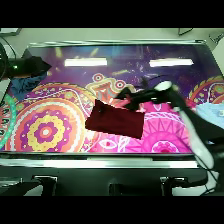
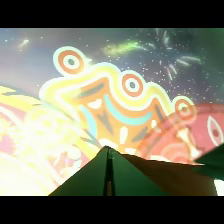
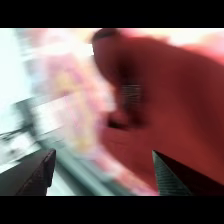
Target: Fold the clothes and pants, and hang the long-sleeved shirts on hangers.
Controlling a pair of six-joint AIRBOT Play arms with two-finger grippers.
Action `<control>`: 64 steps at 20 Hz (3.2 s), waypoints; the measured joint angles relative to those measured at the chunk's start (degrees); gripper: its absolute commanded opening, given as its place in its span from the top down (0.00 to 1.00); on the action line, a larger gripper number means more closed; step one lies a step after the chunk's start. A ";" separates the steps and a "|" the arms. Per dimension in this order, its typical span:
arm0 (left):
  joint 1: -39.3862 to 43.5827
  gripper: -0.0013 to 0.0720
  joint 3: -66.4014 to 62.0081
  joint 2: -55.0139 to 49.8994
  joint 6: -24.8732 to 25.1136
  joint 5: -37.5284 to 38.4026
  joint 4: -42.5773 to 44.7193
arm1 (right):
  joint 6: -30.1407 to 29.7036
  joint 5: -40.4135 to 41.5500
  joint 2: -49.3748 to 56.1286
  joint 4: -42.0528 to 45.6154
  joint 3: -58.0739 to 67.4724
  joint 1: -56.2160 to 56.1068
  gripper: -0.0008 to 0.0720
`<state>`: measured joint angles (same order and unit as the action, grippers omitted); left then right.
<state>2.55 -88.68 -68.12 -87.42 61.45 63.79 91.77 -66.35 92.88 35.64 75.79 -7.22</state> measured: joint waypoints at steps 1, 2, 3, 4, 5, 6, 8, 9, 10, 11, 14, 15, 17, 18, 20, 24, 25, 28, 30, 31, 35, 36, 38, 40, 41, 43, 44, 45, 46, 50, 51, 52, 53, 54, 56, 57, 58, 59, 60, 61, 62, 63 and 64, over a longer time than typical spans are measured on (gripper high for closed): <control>-0.04 0.95 0.00 0.09 0.04 0.26 0.66 | 1.62 -3.61 -1.79 6.49 -0.61 3.34 0.03; -0.09 0.95 0.00 0.13 0.17 0.52 1.09 | 2.99 -7.02 -3.61 12.59 -2.21 6.51 0.03; -0.11 0.95 0.00 0.20 0.24 0.63 1.33 | 3.61 -9.22 -5.07 16.87 -4.57 8.96 0.04; -0.13 0.95 0.00 0.24 0.26 0.83 1.60 | 3.85 -10.32 -6.23 19.45 -7.72 10.91 0.05; -0.13 0.95 0.00 0.26 0.28 0.85 1.84 | 3.04 -10.56 -6.93 20.26 -10.99 12.09 0.05; -0.09 0.95 0.00 0.26 0.31 0.96 1.99 | 1.40 -10.01 -7.41 19.43 -14.56 12.79 0.06; 0.11 0.95 0.00 0.26 0.39 1.07 1.97 | -2.91 -6.69 -7.52 15.26 -20.20 13.09 0.08; 0.20 0.95 0.00 0.28 0.37 1.14 1.97 | -4.92 -5.11 -7.23 13.14 -22.12 12.87 0.16; 0.28 0.95 0.00 0.28 0.31 1.14 1.97 | -6.29 -3.32 -6.75 11.28 -23.41 12.50 0.21; 0.37 0.95 0.00 0.28 0.22 1.16 1.97 | -7.54 -1.62 -6.21 9.33 -24.39 11.93 0.27; 0.46 0.95 0.00 0.28 0.00 1.16 1.99 | -10.40 3.02 -4.87 4.11 -25.88 9.75 0.84; 0.50 0.95 0.00 0.28 -0.02 1.16 1.97 | -11.28 4.24 -4.61 2.51 -26.05 9.18 0.93; 0.50 0.95 0.00 0.28 -0.07 1.16 1.99 | -13.00 5.31 -4.44 0.26 -25.42 8.94 0.94; 0.50 0.95 0.00 0.28 -0.11 1.16 1.99 | -13.86 4.83 -4.55 -0.61 -24.39 9.51 0.94; 0.50 0.95 0.00 0.28 -0.13 1.16 1.99 | -14.93 2.47 -5.35 -1.62 -20.52 12.20 0.94; 0.50 0.94 0.00 0.28 -0.17 1.16 1.99 | -12.98 -6.34 -8.22 1.29 -6.73 22.62 0.94; 0.50 0.94 0.00 0.28 -0.17 1.16 2.01 | -11.47 -8.79 -8.96 3.21 -2.38 25.94 0.94; 0.50 0.95 0.00 0.28 -0.20 1.16 2.01 | -7.76 -14.80 -10.45 7.26 9.49 35.63 0.94; 0.50 0.95 0.00 0.28 -0.20 1.14 1.92 | -4.90 -16.94 -10.93 8.74 16.87 42.62 0.94; 0.50 0.95 0.00 0.28 -0.20 1.14 1.90 | -3.43 -18.03 -11.06 9.25 19.76 45.70 0.94; 0.61 0.94 0.00 0.28 -0.20 1.14 1.73 | 2.27 -23.32 -11.37 9.07 28.87 57.35 0.94; 0.72 0.94 0.00 0.28 -0.20 1.14 1.66 | 3.43 -24.79 -11.52 8.90 30.27 59.82 0.94; 1.05 0.94 0.00 0.28 -0.20 1.09 1.44 | 5.16 -27.85 -12.04 8.70 32.09 64.59 0.94; 1.53 0.94 0.00 0.28 -0.17 0.79 1.14 | 6.29 -30.86 -12.66 8.59 33.03 69.09 0.94; 1.75 0.94 0.00 0.28 -0.13 0.66 1.07 | 6.91 -32.52 -12.92 8.57 33.31 71.30 0.94; 2.21 0.94 0.00 0.28 -0.09 0.02 0.96 | 7.76 -35.36 -13.27 9.73 33.62 75.08 0.94; 2.36 0.94 0.00 0.28 -0.07 -0.22 0.87 | 8.31 -36.39 -13.38 11.23 33.70 76.43 0.94; 2.51 0.95 0.00 0.28 -0.07 -0.59 0.83 | 8.66 -37.11 -13.44 13.60 33.68 77.42 0.94; 2.64 0.94 0.00 0.28 -0.07 -1.01 0.81 | 8.83 -37.66 -13.57 16.33 33.27 77.99 0.94; 2.89 0.94 0.00 0.28 -0.02 -1.73 0.74 | 8.11 -38.82 -15.93 28.44 25.05 78.82 0.94; 2.91 0.94 0.00 0.28 -0.02 -1.84 0.72 | 7.78 -38.88 -16.83 31.10 21.75 78.88 0.94; 2.91 0.94 0.00 0.28 -0.02 -1.86 0.72 | 7.69 -38.93 -17.81 33.86 17.94 78.95 0.94; 2.93 0.94 0.00 0.28 -0.02 -1.90 0.72 | 7.45 -38.93 -18.60 36.52 14.49 78.99 0.94; 2.95 0.94 0.00 0.28 -0.02 -2.01 0.72 | 7.30 -38.56 -19.37 39.39 10.84 79.03 0.94; 2.95 0.95 0.00 0.28 -0.02 -2.03 0.72 | 7.06 -36.65 -20.46 44.13 4.52 79.08 0.94; 2.95 0.94 0.00 0.28 -0.02 -2.03 0.72 | 6.99 -35.21 -20.76 45.66 1.97 79.08 0.93; 2.95 0.94 0.00 0.28 -0.02 -2.05 0.72 | 6.86 -33.62 -21.03 46.75 -0.48 79.08 0.74; 2.95 0.94 0.00 0.28 -0.02 -2.05 0.72 | 6.86 -32.33 -21.20 47.60 -2.34 79.08 0.35; 2.95 0.94 0.00 0.28 -0.02 -2.08 0.72 | 6.86 -31.08 -21.31 48.61 -3.93 79.08 0.06; 2.95 0.94 0.00 0.28 -0.02 -2.08 0.72 | 6.80 -29.77 -21.42 48.54 -4.98 79.08 0.06; 2.95 0.94 0.00 0.28 -0.02 -2.21 0.72 | 6.38 -28.33 -21.53 47.50 -5.62 79.08 0.06; 2.95 0.95 -0.02 0.28 -0.02 -2.51 0.72 | 5.62 -27.28 -21.57 45.75 -5.51 79.08 0.06; 2.93 0.95 -0.22 0.28 -0.02 -2.99 0.72 | 4.61 -25.97 -21.64 42.88 -4.24 79.08 0.06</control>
<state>5.48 -88.90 -67.83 -87.44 58.46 64.51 96.38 -92.31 71.24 78.52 71.55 71.85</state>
